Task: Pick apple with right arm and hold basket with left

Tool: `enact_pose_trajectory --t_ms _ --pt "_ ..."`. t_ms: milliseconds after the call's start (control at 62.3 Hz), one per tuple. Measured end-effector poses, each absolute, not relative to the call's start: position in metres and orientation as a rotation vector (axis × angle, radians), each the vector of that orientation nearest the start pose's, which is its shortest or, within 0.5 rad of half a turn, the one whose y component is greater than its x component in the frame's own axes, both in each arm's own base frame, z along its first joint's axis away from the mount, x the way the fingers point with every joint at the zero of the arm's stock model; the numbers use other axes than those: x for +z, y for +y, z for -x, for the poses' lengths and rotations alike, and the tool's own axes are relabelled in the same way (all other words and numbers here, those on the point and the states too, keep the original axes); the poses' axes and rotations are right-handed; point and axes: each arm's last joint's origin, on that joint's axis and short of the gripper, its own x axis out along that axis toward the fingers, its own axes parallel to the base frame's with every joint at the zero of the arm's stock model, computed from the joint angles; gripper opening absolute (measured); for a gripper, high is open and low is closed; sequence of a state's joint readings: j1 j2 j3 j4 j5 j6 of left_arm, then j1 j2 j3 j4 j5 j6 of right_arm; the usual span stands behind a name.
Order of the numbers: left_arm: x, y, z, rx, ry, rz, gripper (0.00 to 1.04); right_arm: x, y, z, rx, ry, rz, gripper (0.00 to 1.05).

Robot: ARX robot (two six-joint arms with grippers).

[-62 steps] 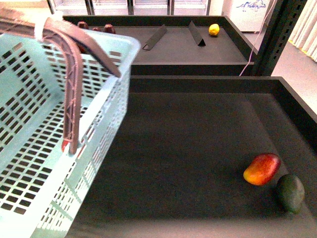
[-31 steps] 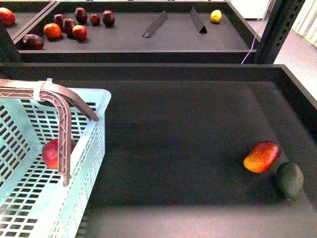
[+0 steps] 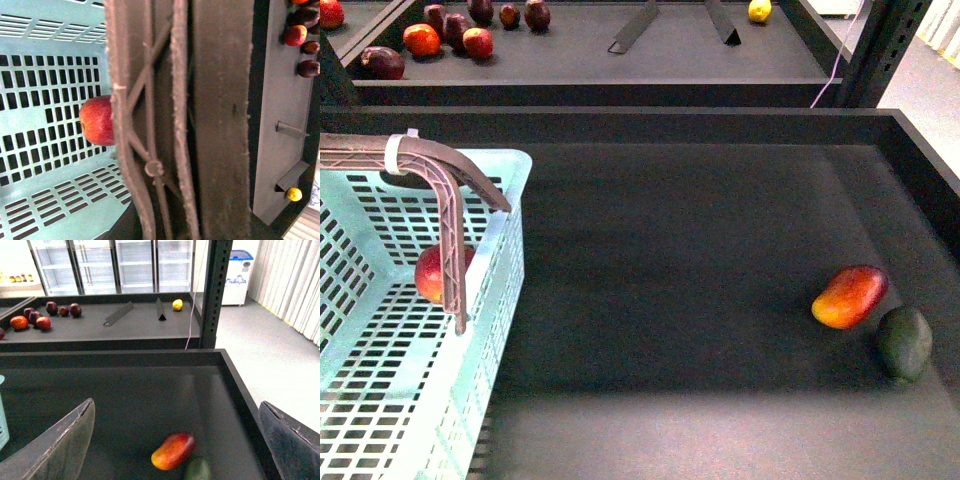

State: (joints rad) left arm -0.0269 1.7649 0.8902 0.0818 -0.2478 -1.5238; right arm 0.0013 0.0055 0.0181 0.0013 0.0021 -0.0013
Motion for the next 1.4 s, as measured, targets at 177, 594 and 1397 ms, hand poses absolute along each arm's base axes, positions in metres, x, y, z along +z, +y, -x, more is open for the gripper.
enact_pose_trajectory --t_ms 177,594,1397 --pt "0.138 -0.004 -0.322 0.801 0.499 1.302 0.26 0.169 0.0 -0.097 0.0 -0.014 0.001 0.96" --pt "0.198 0.0 -0.287 0.759 0.422 1.283 0.99 0.169 0.0 -0.097 -0.001 -0.014 0.001 0.96" --pt "0.183 0.0 -0.18 -0.002 0.006 0.022 0.03 0.169 0.0 -0.097 0.001 -0.015 0.001 0.96"
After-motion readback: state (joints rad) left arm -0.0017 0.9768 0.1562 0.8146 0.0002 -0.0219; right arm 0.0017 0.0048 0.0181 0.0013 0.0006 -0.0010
